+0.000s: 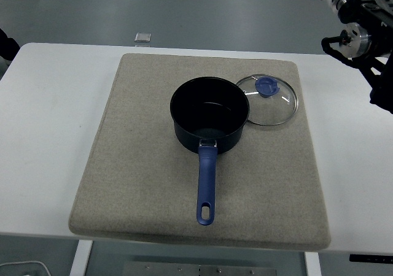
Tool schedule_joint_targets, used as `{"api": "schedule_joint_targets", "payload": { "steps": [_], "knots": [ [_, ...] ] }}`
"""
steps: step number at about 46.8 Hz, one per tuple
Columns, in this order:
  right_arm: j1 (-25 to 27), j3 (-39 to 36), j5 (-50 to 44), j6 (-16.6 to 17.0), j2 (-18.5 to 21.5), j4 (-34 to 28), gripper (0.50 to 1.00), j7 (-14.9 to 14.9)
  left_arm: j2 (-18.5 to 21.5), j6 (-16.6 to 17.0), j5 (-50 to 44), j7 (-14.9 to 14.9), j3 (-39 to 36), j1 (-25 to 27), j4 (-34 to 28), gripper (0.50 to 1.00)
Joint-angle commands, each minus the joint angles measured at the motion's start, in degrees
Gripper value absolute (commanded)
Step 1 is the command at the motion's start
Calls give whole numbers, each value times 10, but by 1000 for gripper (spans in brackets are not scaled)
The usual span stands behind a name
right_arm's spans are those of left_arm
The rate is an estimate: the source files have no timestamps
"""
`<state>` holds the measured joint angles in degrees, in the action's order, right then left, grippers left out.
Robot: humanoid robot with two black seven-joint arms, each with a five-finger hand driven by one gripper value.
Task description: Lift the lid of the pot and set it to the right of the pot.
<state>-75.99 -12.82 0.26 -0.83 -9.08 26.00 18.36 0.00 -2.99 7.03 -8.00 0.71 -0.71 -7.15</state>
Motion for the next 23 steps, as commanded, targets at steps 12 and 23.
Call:
{"api": "schedule_joint_targets", "payload": {
  "steps": [12,23],
  "knots": [
    [26,-3,102,1,4,-3,901,0,0,0,0,0,0,0,0,1000],
    [32,-6,167,13,7,-10,901,4,0,0,0,0,0,0,0,1000]
  ]
}}
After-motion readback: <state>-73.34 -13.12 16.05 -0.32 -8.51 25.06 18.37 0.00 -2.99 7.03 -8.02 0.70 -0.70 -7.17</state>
